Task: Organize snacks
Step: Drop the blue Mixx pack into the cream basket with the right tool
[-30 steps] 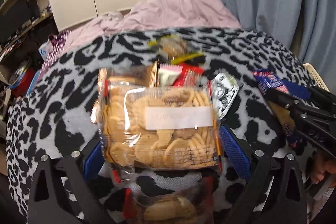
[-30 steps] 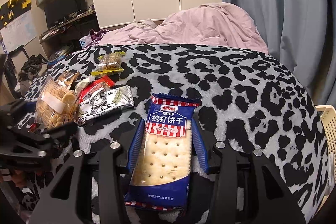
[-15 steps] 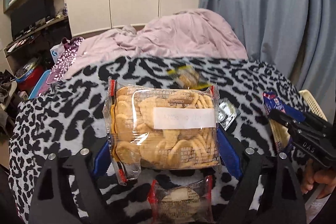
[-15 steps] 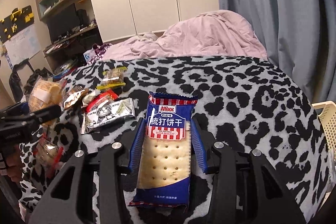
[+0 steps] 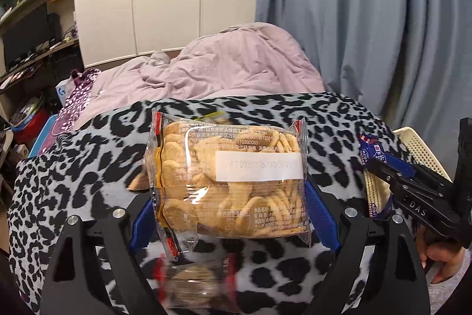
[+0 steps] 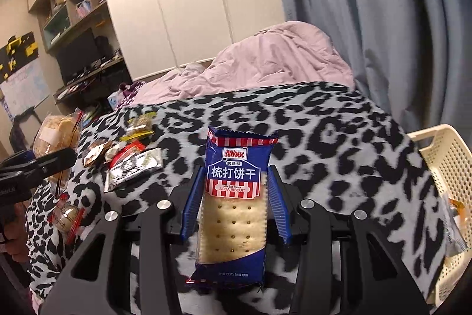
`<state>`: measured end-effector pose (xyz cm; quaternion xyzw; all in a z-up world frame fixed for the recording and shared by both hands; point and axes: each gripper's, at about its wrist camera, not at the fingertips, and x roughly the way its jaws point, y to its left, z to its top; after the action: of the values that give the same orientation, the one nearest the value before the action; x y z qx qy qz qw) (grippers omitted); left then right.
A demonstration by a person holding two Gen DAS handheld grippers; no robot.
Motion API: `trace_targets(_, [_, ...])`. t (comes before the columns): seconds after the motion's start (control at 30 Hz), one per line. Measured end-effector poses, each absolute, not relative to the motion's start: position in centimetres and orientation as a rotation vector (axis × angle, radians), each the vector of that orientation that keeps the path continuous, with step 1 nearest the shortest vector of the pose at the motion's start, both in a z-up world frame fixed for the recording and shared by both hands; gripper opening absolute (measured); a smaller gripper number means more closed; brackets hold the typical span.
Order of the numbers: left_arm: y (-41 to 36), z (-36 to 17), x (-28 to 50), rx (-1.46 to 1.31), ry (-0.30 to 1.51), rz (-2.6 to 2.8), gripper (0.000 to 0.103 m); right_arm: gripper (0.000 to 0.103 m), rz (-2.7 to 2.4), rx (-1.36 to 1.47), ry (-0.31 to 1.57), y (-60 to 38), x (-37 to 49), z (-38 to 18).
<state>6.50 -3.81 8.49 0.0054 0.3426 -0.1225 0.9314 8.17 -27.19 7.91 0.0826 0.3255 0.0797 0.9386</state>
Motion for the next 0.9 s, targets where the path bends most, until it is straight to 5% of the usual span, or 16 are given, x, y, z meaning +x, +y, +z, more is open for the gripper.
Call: trace_targets(0.9, [-15.0, 9.1, 6.0, 0.109, 0.692, -0.445, 0.086, 0.044, -0.261, 0.349, 0.532, -46.0, 0.6, 8.4])
